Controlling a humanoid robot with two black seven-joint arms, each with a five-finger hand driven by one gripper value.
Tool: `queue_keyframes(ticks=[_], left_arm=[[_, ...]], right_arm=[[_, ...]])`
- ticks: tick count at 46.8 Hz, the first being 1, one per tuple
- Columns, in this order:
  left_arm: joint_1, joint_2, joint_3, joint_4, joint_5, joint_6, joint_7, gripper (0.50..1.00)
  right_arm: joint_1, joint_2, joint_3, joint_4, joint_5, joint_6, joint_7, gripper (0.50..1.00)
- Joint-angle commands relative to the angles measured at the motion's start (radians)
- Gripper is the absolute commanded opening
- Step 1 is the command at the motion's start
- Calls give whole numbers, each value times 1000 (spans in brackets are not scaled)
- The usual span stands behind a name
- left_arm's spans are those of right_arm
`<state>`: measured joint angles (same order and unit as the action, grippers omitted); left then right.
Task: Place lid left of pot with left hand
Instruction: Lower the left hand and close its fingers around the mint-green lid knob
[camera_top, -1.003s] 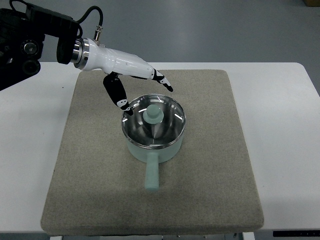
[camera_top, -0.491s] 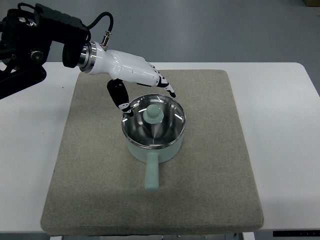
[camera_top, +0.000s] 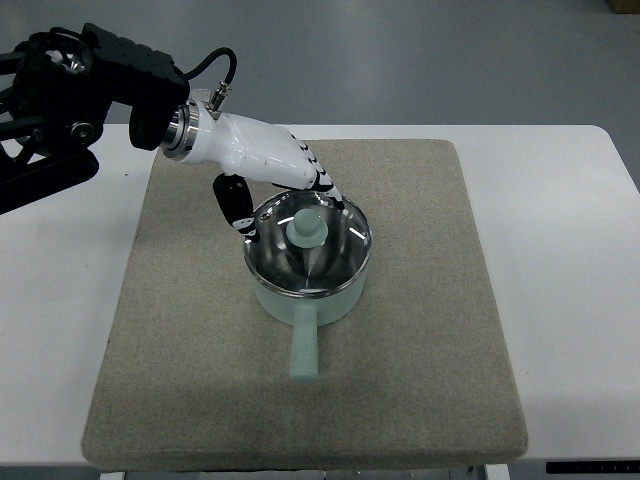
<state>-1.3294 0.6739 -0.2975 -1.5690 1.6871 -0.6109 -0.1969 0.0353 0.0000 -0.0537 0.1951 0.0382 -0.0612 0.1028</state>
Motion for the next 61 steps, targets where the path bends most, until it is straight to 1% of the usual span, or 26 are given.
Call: queue_keyframes(ticks=[1, 11, 16, 19, 32, 35, 39, 42, 61], left_arm=[[4, 0, 8, 1, 3, 0, 1, 943], [6, 0, 8, 4, 3, 0, 1, 941], [9, -11, 6, 10, 3, 0, 2, 926], [12, -25, 6, 24, 5, 0, 4, 900], [19, -50, 6, 64, 5, 0, 7, 889], [21, -57, 6, 67, 5, 0, 10, 876], [35, -69, 6, 69, 5, 0, 11, 876], [35, -73, 6, 72, 5, 0, 13, 866], [26, -73, 6, 76, 16, 0, 13, 866]], right_arm=[[0, 0, 0, 0, 0, 0, 0, 924], [0, 0, 0, 0, -1, 0, 0, 924], [0, 0, 0, 0, 0, 0, 0, 924], [0, 0, 0, 0, 0, 0, 0, 924], [0, 0, 0, 0, 0, 0, 0, 924], [0, 0, 0, 0, -1, 0, 0, 924], [0, 0, 0, 0, 0, 0, 0, 924], [0, 0, 0, 0, 0, 0, 0, 924], [0, 0, 0, 1, 0, 0, 0, 924]])
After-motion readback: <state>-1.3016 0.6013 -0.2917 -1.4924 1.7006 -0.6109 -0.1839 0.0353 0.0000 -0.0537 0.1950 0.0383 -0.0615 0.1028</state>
